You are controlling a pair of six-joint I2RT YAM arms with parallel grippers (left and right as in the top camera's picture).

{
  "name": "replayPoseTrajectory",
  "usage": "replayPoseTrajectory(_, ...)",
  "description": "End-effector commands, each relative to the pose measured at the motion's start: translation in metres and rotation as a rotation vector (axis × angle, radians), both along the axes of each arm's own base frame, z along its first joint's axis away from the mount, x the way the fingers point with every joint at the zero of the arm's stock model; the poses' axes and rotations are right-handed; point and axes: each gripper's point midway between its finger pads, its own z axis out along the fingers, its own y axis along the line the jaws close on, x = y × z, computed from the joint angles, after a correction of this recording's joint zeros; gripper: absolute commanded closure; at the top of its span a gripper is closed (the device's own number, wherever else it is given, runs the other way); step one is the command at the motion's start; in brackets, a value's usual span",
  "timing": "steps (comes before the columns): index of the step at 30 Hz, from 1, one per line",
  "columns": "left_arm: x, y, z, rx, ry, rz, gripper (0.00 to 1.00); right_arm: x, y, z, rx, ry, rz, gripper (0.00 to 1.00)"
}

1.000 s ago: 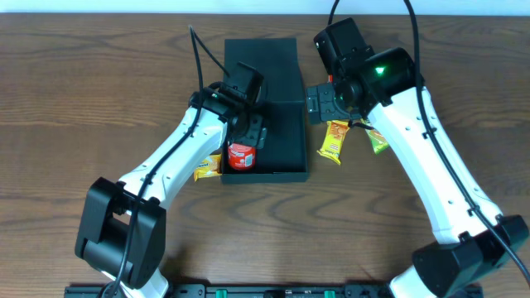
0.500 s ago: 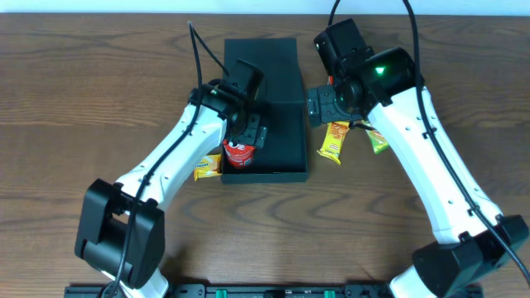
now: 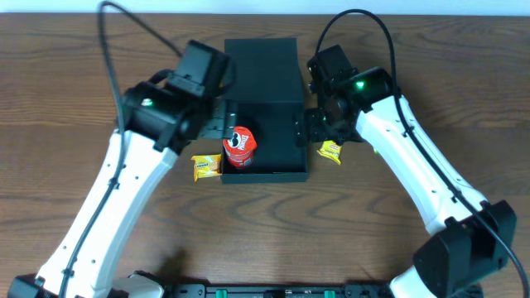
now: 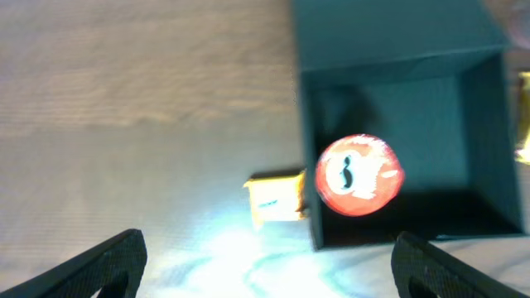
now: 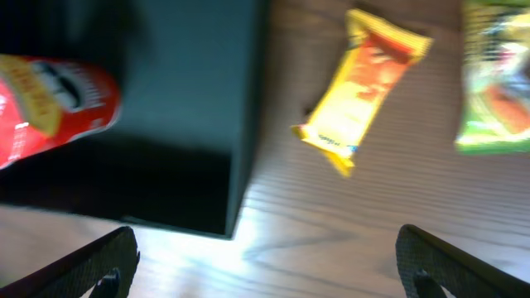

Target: Pack container

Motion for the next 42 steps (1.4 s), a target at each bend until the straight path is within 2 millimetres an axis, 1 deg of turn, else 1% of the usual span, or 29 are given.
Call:
replayPoseTrajectory(1, 0.001, 0.022, -0.023, 0.036, 0.052, 0.116, 0.04, -0.016, 0.027, 0.015, 0.153, 0.024, 0.038, 0.01)
replayPoseTrajectory(2, 0.001, 0.027, -0.03, 0.042, 0.058, 0.135, 0.04, -0.019, 0.034, 0.014, 0.167, 0.03, 0.053, 0.01)
replayPoseTrajectory(3, 0.003, 0.032, -0.039, 0.05, 0.058, 0.156, 0.02, -0.023, 0.044, 0.012, 0.183, 0.029, 0.086, 0.01)
replayPoseTrajectory(5, 0.007, 0.036, -0.059, 0.043, 0.063, 0.174, 0.03, -0.029, 0.064, 0.012, 0.178, -0.003, 0.15, 0.01)
replayPoseTrajectory(7, 0.006, 0.033, -0.066, 0.021, 0.078, 0.169, 0.04, -0.031, 0.076, 0.011, 0.132, -0.049, 0.154, 0.01)
replayPoseTrajectory(10, 0.007, 0.036, -0.063, 0.03, 0.066, 0.171, 0.04, -0.032, 0.079, 0.008, 0.09, -0.069, 0.126, 0.01)
replayPoseTrajectory(11, 0.007, 0.037, -0.06, 0.036, 0.056, 0.174, 0.04, -0.032, 0.081, 0.006, 0.088, -0.065, 0.12, 0.03)
replayPoseTrajectory(13, 0.007, 0.039, -0.054, 0.032, 0.034, 0.173, 0.04, -0.033, 0.093, 0.002, 0.126, -0.053, 0.156, 0.08)
replayPoseTrajectory(14, 0.006, 0.039, -0.048, 0.027, 0.014, 0.164, 0.05, -0.033, 0.107, 0.001, 0.175, -0.048, 0.201, 0.1)
replayPoseTrajectory(15, 0.006, 0.039, -0.043, 0.027, -0.003, 0.153, 0.05, -0.033, 0.116, 0.0, 0.214, -0.043, 0.22, 0.11)
replayPoseTrajectory(16, 0.006, 0.04, -0.039, 0.027, -0.018, 0.145, 0.05, -0.031, 0.122, -0.001, 0.24, -0.039, 0.228, 0.16)
replayPoseTrajectory(18, 0.003, 0.043, -0.028, 0.025, -0.052, 0.13, 0.05, -0.027, 0.126, -0.007, 0.244, -0.037, 0.227, 0.2)
replayPoseTrajectory(20, 0.0, 0.049, -0.019, 0.018, -0.074, 0.139, 0.04, -0.025, 0.126, -0.009, 0.246, -0.035, 0.216, 0.38)
replayPoseTrajectory(21, -0.001, 0.051, -0.016, 0.016, -0.083, 0.146, 0.05, -0.023, 0.126, -0.009, 0.248, -0.039, 0.214, 0.5)
replayPoseTrajectory(23, -0.002, 0.058, -0.011, 0.011, -0.097, 0.165, 0.05, -0.02, 0.127, -0.007, 0.257, -0.052, 0.213, 0.76)
replayPoseTrajectory(24, -0.002, 0.06, -0.01, 0.009, -0.101, 0.172, 0.05, -0.018, 0.128, -0.007, 0.261, -0.055, 0.202, 0.95)
replayPoseTrajectory(25, -0.003, 0.062, -0.009, 0.009, -0.103, 0.176, 0.05, -0.017, 0.127, -0.006, 0.266, -0.055, 0.189, 0.99)
replayPoseTrajectory(31, -0.003, 0.063, -0.009, 0.012, -0.103, 0.175, 0.05, -0.01, 0.136, -0.001, 0.312, -0.076, 0.172, 0.99)
replayPoseTrajectory(35, -0.002, 0.063, -0.008, 0.011, -0.108, 0.175, 0.05, -0.009, 0.137, -0.003, 0.314, -0.076, 0.163, 0.99)
replayPoseTrajectory(37, 0.0, 0.062, -0.007, 0.007, -0.117, 0.175, 0.05, -0.007, 0.139, -0.007, 0.315, -0.073, 0.164, 0.99)
replayPoseTrajectory(42, 0.002, 0.062, -0.006, 0.009, -0.123, 0.168, 0.04, -0.006, 0.141, -0.028, 0.29, -0.032, 0.158, 0.99)
